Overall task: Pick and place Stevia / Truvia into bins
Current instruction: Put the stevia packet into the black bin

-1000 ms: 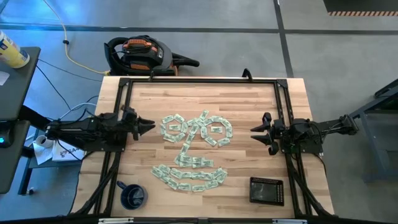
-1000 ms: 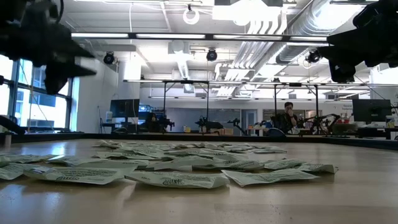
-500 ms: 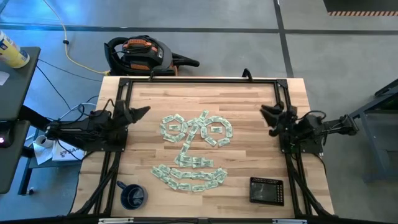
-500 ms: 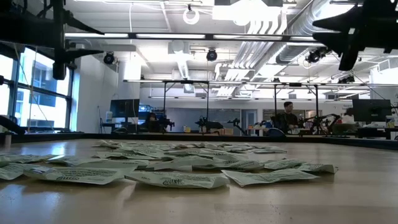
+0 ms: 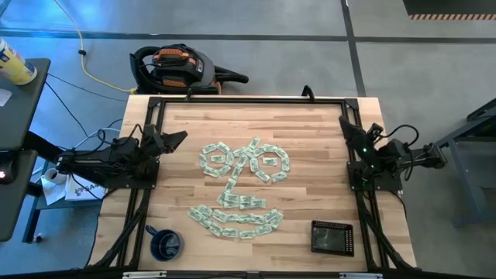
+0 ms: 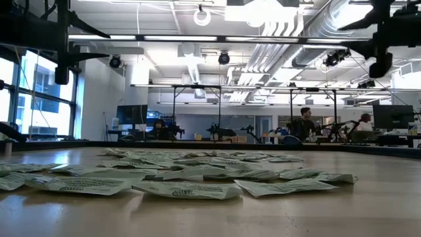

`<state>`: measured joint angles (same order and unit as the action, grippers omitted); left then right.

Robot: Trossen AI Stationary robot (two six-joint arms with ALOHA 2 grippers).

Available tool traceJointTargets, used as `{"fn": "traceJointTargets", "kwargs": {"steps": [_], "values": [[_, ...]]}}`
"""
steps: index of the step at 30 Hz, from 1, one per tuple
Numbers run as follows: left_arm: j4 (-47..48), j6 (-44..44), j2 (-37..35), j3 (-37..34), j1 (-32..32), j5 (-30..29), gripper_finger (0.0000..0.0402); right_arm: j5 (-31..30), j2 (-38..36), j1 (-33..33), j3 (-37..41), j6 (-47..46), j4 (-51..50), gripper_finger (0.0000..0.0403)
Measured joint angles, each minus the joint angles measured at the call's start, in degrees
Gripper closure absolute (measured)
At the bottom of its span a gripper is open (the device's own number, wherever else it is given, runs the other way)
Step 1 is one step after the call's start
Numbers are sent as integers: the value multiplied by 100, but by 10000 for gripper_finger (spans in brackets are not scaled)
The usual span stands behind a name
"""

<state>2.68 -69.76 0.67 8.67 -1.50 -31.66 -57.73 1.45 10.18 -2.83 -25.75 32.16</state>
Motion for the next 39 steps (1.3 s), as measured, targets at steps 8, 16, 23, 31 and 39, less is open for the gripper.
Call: {"fn": "traceJointTargets", "kwargs": {"steps": [8,16,23,31,39], "values": [[265,96,0,2,0,4,186,44,4,9,-2,333,-263,265],[344,26,0,7,0,105,186,63,4,11,-13,1311,-325,265],[342,44,0,7,0,-24,186,3,4,4,-17,1401,-323,265],[308,46,0,7,0,-24,186,215,26,-74,-24,124,33,265],[289,44,0,7,0,-48,186,2311,914,-232,-370,-938,134,265]]}}
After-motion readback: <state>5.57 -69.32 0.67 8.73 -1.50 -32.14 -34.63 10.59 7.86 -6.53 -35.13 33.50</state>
